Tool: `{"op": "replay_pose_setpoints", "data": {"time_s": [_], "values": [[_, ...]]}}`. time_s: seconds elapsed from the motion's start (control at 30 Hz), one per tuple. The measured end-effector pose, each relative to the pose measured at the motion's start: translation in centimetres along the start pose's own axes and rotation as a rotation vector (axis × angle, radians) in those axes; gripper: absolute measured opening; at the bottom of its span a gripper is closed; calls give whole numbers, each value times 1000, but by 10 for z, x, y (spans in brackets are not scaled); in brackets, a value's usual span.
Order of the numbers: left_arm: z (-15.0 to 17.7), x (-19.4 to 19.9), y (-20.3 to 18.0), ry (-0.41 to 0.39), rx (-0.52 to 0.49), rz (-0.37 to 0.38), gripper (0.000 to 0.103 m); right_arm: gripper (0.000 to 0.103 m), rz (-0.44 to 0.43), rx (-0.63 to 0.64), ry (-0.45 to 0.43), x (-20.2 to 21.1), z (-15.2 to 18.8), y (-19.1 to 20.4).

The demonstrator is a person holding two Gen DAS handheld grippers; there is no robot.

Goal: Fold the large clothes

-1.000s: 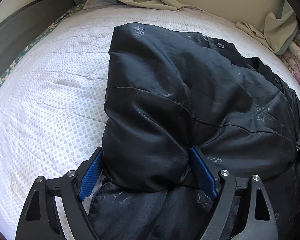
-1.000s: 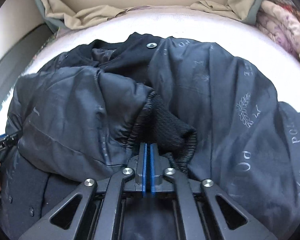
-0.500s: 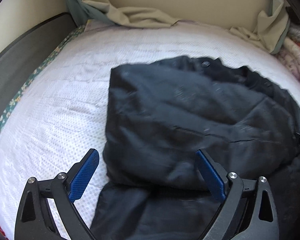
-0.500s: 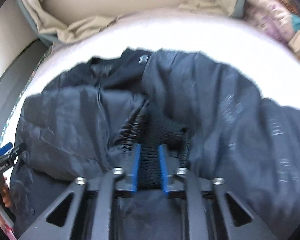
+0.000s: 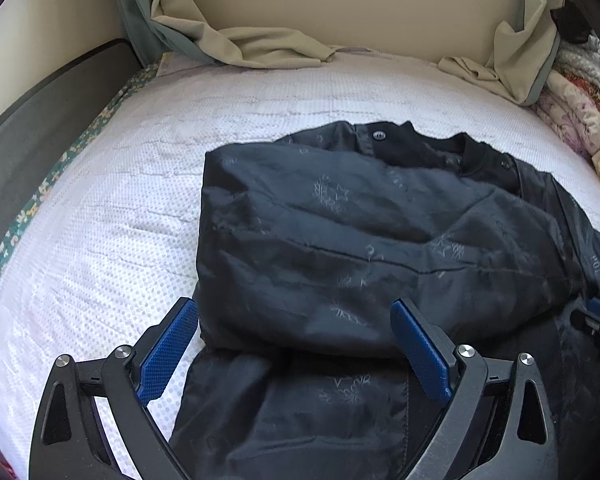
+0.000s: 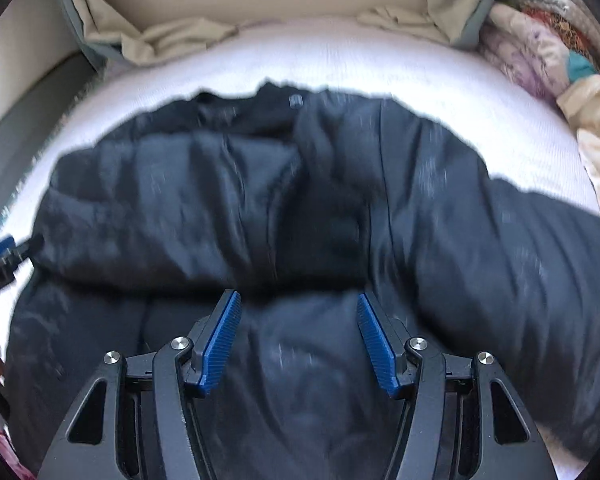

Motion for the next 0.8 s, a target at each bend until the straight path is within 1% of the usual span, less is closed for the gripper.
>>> {"op": "replay_pose_setpoints", "data": {"time_s": [0.13,0.3,0.4,0.47,0.6,0.7,0.73,0.8], "values": [[5,0,-4,6,-11,-4,99,59,29,-4,-13,-12,14,-7],[10,5,-8,10,-17,20,99,61,45,8,-90,-24,24,-11],[16,10,-10,10,-24,33,99,67,81,37,-152,-30,30,-6],[19,12,-11,10,-31,31,99,71,107,50,-164,-33,29,-2],[27,12,-8,27,-24,20,99,75,77,45,-163,-35,26,-6],[35,13,0,50,-8,11,98,76,79,49,-162,-36,25,-5],[40,16,5,54,0,-5,99,76,78,50,-162,-36,25,-5],[51,23,14,38,25,-53,99,76,74,49,-161,-36,25,-4]]}}
Point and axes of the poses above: each gripper's, at about its wrist camera, not at the fingertips, and x roughly against the way its jaws point, y to its left, z to its underside, the point moved 3 cm from there along -x, roughly the way its jaws point, and after that the axes turned 12 degrees about y, right-handed, at the moved point
